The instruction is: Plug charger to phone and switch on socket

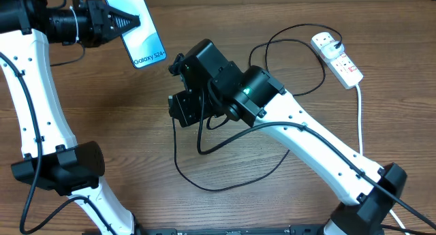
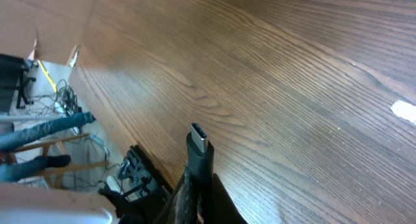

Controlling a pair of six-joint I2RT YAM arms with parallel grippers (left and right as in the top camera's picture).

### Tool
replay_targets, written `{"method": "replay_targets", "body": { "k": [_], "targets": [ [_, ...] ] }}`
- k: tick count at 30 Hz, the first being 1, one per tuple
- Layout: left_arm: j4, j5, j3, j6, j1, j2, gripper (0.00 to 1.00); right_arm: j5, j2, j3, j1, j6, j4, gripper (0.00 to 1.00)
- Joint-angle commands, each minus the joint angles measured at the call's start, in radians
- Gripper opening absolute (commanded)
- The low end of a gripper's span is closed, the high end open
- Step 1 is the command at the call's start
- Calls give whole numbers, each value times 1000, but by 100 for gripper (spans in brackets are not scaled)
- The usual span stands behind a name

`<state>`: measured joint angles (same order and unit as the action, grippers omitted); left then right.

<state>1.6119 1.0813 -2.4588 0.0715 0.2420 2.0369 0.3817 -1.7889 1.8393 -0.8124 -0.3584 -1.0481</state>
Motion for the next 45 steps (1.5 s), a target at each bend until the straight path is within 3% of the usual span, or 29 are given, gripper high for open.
{"method": "replay_targets", "body": {
  "k": [1,8,17,26,45],
  "targets": [
    [31,84,-5,94,-8,0,4,9,47,20,1,27,8,4],
    [78,130,-4,154,-8,0,4,166,71,20,23,50,87,4],
    [78,247,-4,159,-27,0,4,196,70,20,59,40,98,4],
    [78,245,-4,130,-87,0,4,451,70,20,174,38,128,4],
    [78,248,-4,111,-92,0,4,484,70,19,180,42,132,4]
  ]
}}
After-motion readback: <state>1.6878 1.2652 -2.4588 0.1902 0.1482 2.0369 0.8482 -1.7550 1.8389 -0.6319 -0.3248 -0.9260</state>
